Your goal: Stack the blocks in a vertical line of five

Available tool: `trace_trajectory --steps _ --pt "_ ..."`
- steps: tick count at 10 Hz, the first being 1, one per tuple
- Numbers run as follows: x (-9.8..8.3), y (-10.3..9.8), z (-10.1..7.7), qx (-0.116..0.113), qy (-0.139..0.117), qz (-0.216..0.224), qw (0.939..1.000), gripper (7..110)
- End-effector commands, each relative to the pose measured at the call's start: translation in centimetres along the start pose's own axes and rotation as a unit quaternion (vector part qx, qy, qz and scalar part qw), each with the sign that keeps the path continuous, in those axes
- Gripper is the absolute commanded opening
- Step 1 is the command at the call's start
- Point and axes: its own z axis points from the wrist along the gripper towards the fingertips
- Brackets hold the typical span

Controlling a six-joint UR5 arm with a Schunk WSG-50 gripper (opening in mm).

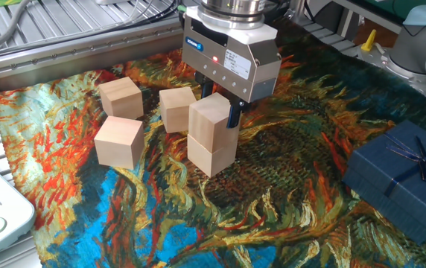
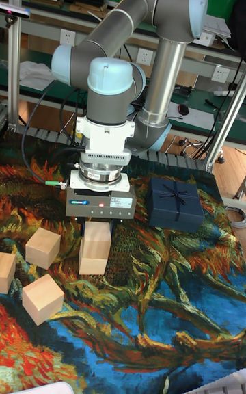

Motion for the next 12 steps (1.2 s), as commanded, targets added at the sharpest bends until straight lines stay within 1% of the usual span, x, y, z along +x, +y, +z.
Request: trace_trajectory --steps 1,3,9,12 --pt "0.30 0.26 -0.23 -0.010 0.007 -0.003 0.9999 7" --pt "0.34 -0.01 -0.43 -0.011 0.008 -0.008 0.9999 7" --pt "-0.05 -0.22 0.01 -0.010 0.007 -0.002 0.9999 7" --pt "-0.10 -0.14 -0.19 -0.011 0.007 -0.003 0.9999 7"
